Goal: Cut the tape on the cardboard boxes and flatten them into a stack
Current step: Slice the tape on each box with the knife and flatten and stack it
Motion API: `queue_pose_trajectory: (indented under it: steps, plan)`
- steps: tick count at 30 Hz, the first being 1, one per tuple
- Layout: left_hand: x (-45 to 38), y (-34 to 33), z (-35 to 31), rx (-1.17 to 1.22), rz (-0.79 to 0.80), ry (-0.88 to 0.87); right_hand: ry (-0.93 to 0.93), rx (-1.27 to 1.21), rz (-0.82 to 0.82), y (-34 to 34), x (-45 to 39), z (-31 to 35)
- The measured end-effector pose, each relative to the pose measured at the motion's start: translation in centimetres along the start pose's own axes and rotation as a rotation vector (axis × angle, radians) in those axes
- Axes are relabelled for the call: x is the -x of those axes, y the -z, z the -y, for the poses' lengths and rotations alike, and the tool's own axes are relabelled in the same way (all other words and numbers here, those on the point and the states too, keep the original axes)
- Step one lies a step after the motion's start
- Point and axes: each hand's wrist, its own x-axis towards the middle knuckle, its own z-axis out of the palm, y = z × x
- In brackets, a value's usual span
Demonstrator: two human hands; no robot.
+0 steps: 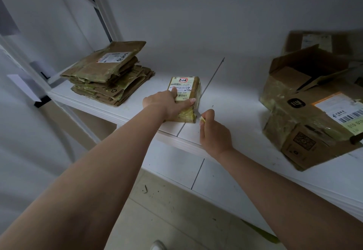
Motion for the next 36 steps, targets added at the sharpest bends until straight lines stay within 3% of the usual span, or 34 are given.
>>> queue_pose_trajectory:
  steps: [19, 27, 32, 36]
  plan:
    - [-0.1, -0.4, -1.2, -0.063, -0.041, 0.102, 0.045, 0.277, 0.204, 0.5, 0.4, 0.1]
    - [0.2, 2.1, 2.7, -0.145, 0.069, -0.062, -0.105, -0.110, 0.023, 0.7, 0.7, -1.3]
    - [0.0, -0.2, 4.7, 0.092, 0.107, -0.115, -0.072, -0.122, -0.013, 0.9, 1.1, -1.2]
    - [-0.7, -2.8, 5.0, 0.046, 0.026, -0.122, -0.049, -0.007, -0.027, 1.0, 0.2, -1.5]
